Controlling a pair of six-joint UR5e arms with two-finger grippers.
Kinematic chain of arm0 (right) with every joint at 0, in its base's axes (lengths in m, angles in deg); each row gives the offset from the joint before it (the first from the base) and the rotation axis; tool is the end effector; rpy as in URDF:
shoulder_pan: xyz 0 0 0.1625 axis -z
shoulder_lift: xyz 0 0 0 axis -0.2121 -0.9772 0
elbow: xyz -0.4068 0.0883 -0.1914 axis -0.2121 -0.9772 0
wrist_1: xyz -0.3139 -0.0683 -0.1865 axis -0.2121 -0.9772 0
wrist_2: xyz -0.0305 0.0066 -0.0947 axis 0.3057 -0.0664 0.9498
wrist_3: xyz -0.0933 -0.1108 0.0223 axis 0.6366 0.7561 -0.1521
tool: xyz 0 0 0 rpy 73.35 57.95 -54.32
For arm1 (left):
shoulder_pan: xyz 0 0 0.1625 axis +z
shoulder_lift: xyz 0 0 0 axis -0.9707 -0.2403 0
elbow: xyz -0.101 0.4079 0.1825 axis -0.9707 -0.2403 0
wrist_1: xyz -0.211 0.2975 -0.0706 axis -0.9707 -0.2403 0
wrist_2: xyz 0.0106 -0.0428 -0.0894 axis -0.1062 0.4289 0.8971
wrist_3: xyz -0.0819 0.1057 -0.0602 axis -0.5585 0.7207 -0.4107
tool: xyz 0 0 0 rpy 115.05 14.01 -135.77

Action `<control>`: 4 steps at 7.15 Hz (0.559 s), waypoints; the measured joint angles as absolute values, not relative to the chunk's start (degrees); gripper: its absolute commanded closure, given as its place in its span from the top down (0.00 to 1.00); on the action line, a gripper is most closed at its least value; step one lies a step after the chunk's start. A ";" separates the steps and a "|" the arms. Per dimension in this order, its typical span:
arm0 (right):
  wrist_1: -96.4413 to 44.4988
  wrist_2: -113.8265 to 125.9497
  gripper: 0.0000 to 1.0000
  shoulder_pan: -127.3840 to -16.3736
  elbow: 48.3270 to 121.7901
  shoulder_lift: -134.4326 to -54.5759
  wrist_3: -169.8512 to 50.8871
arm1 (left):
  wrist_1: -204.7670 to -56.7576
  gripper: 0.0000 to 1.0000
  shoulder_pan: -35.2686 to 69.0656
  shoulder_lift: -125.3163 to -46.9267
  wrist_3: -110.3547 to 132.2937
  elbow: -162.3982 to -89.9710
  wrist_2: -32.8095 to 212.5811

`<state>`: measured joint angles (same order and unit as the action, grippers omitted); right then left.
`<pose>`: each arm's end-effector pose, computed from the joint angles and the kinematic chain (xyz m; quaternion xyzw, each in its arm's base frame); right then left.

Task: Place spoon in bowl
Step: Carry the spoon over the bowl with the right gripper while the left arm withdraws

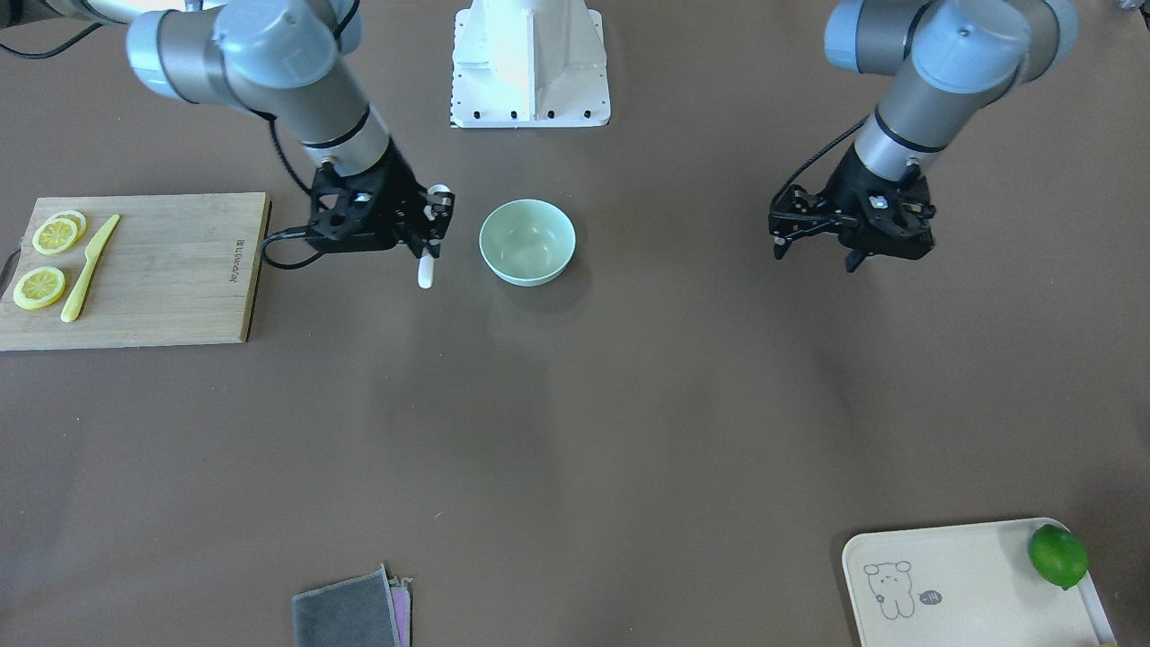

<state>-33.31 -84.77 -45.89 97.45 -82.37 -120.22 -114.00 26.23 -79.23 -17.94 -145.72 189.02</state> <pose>-0.4965 -0.4194 0.2930 0.0040 -0.4777 0.0667 0.8760 0.3096 -0.4580 0.4446 0.0972 0.4179 0.0688 0.9006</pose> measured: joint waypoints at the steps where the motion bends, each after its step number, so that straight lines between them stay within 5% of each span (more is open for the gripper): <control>1: -33.90 -80.45 0.00 -42.36 96.71 -79.92 -123.17 | -114.04 0.97 24.81 -78.60 -15.28 -144.85 189.90; 4: -34.64 -74.01 0.00 -39.62 93.61 -77.25 -125.41 | -114.51 0.97 24.19 -78.79 -13.87 -143.13 190.33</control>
